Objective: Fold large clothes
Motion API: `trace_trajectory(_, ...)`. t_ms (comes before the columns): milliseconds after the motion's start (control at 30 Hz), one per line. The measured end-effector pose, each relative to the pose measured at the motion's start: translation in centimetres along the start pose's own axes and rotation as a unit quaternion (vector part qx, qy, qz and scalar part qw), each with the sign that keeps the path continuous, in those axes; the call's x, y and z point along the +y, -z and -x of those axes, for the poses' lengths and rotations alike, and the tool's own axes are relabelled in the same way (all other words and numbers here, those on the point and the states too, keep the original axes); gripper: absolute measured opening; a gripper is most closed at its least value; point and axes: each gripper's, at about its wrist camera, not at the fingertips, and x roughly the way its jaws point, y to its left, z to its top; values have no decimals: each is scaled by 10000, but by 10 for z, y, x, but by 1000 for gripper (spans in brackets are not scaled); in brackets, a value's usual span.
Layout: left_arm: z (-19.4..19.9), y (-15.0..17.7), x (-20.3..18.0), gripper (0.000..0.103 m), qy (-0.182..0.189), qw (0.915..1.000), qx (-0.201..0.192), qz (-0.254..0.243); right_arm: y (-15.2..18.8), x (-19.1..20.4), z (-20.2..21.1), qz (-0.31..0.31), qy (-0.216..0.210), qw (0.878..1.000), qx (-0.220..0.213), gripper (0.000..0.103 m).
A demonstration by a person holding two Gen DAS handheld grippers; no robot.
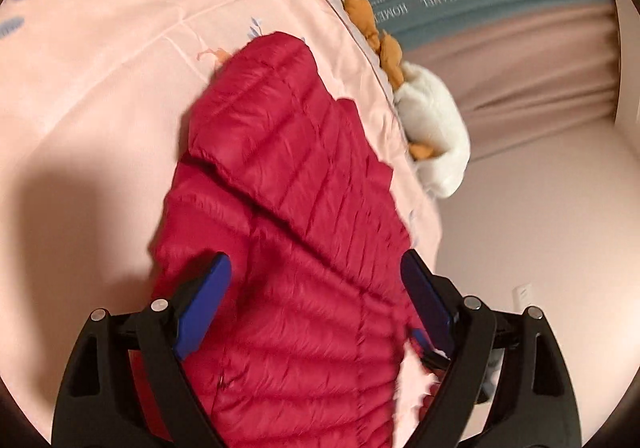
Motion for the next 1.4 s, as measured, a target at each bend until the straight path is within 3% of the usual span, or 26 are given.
trace_trajectory(133,-22,-12,9,87,257,9990,147,327,-11,4,-29,54,222,9997,7,82)
trace_trajectory(200,-34,-19,9,87,132,9993,123,338,-14,9,-38,232,327,9992,32,59)
trace_trajectory(233,-42,-24,9,87,107,9993,73,354,-14,13,-43,344,431,9985,53,55)
trace_trajectory(267,-45,-28,9,87,110,9991,16,400,-14,15,-46,413,516,9978,53,43)
trace_trajectory(300,-47,-31,10,87,120,9989,-60,458,-14,17,-49,534,638,9965,68,25)
trace_trajectory(367,-49,-37,11,87,87,9982,-273,519,-15,18,-52,679,855,9940,58,16)
trace_trajectory(467,-51,-46,12,87,-216,9950,-736,637,-20,15,-34,740,949,9924,-263,13)
trace_trajectory(533,-52,-49,15,87,-135,9939,-800,753,-23,8,-23,663,899,9931,-365,13)
trace_trajectory(667,-60,-49,10,87,-414,9951,-762,465,-16,1,-38,924,1254,9878,47,13)
trace_trajectory(767,-62,-47,9,87,-689,9948,-667,327,-13,-7,-45,772,1210,9892,278,18)
trace_trajectory(900,-47,-46,10,87,-1204,9917,-436,-65,-11,3,-23,1110,1238,9861,-53,34)
trace_trajectory(1033,-19,-40,-10,87,-1858,9751,-651,-1017,-12,24,-2,1670,1284,9764,-477,37)
trace_trajectory(1167,-26,-34,-44,87,-2206,9550,-697,-1859,-11,48,-11,2000,1162,9719,-433,39)
trace_trajectory(1300,-74,-9,-80,87,-2599,9208,-431,-2875,-4,69,-35,2273,1135,9665,-363,39)
trace_trajectory(1367,-93,4,-86,87,-2701,9091,-371,-3150,0,71,-48,2330,1208,9645,-279,40)
trace_trajectory(1400,-107,10,-87,87,-2837,8988,-344,-3323,3,69,-55,2327,1262,9641,-213,40)
